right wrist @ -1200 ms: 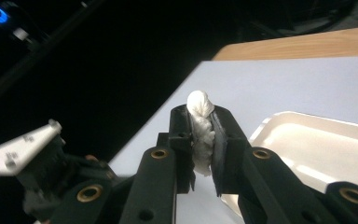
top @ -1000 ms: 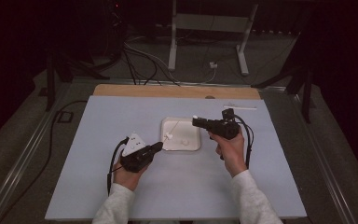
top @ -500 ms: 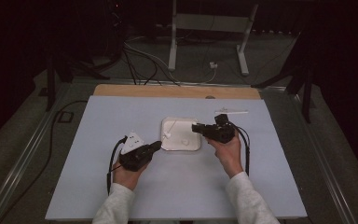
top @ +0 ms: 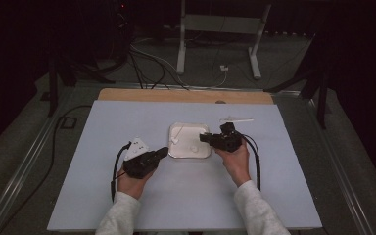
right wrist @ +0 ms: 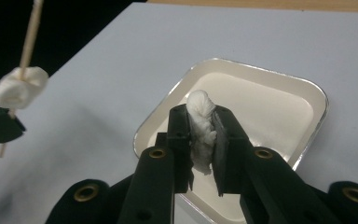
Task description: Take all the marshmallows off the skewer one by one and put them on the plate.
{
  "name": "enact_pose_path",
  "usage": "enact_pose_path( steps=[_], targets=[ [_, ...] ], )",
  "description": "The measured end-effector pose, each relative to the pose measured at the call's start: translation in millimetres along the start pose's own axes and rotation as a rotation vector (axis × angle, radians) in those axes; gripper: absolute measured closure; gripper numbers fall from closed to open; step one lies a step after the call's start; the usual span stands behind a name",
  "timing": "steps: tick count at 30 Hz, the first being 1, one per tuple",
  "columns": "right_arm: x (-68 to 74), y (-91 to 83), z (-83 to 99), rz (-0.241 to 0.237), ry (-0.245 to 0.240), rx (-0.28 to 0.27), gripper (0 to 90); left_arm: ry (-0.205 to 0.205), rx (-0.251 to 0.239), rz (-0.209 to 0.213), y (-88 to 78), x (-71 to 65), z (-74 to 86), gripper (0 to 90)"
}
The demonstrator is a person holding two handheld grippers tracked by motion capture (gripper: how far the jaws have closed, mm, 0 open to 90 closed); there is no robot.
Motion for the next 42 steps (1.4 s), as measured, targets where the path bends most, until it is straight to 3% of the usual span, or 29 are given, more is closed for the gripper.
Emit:
enact_pose_path(
  steps=[9, 18, 19, 22, 24, 26, 35, 42],
  targets=[
    [-1.8, 14.5, 8.4, 0.046, -0.02, 0.051, 79.1, -0.005, 0.002, -0.007, 0.0, 0.7, -0.1, 90.0],
    [-9.0, 27.8, 19.8, 0.09, -0.005, 0.111, 77.1, -0.009, 0.001, -0.009, -0.3, 1.4, -0.2, 90.0],
    [-10.9, 28.6, 21.3, 0.095, 0.003, 0.115, 74.3, -0.009, 0.001, -0.01, -0.3, 1.5, -0.1, 90.0],
    [-18.4, 31.6, 26.1, 0.114, 0.046, 0.136, 45.4, -0.011, -0.001, -0.016, -0.6, 1.9, -0.2, 90.0],
    [-19.3, 30.8, 27.0, 0.098, 0.058, 0.137, 37.7, -0.011, -0.001, -0.017, -0.5, 2.0, -0.2, 90.0],
    [-17.8, 26.7, 24.1, 0.112, 0.046, 0.108, 32.3, -0.013, -0.001, -0.018, -0.3, 2.2, -0.1, 90.0],
    [-2.0, 6.5, 8.9, 0.01, 0.04, 0.033, 23.6, -0.011, -0.001, -0.019, 0.1, 1.3, -0.2, 90.0],
    [9.1, -5.7, 0.4, -0.041, 0.029, -0.001, 20.1, -0.005, 0.003, -0.02, 1.2, 0.2, 0.1, 90.0]
  ],
)
Point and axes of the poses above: each handheld gripper's, and its own axes: y roughly forward along the jaws, z roughly out of its underside, x roughly to its left, the point moved 6 cm from there along y, roughly forward along the jaws, and after that the axes turned 6 degrees about x, right-handed, at the moved point
